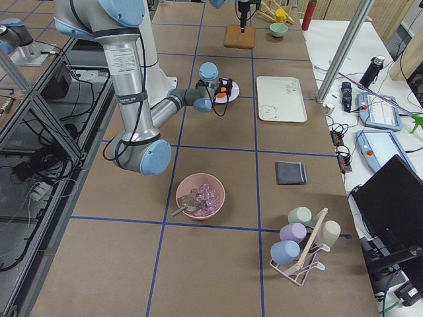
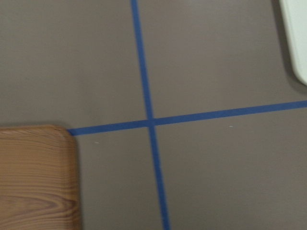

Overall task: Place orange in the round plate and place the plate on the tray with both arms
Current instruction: 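Withdraw the left arm toward the board while the right gripper approaches the plate rim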

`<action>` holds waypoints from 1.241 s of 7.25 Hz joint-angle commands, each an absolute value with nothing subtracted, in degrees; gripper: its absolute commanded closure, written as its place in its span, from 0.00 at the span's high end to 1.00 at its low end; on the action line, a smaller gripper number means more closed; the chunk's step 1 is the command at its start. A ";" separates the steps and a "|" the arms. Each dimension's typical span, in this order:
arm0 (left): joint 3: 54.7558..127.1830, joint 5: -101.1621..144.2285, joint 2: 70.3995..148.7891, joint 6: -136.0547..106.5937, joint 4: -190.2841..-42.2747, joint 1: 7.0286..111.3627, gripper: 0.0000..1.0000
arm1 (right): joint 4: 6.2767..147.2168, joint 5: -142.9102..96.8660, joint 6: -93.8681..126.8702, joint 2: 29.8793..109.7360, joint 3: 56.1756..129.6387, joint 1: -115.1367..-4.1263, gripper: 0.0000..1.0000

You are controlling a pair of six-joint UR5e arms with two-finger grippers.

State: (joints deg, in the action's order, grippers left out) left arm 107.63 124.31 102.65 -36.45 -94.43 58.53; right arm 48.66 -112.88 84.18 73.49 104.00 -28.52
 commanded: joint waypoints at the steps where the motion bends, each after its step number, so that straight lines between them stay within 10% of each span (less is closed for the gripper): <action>1: 107.58 124.54 102.22 -35.77 -94.39 58.89 0.98 | 27.15 -111.53 90.38 73.91 93.25 -27.16 1.00; 9: 107.49 124.45 102.22 -35.77 -94.39 58.89 0.98 | 12.30 -103.89 98.43 69.44 84.55 -24.61 0.99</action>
State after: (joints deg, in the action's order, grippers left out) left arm 107.52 124.45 102.22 -35.77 -94.40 58.89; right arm 12.31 -105.48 97.82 69.78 84.67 -25.48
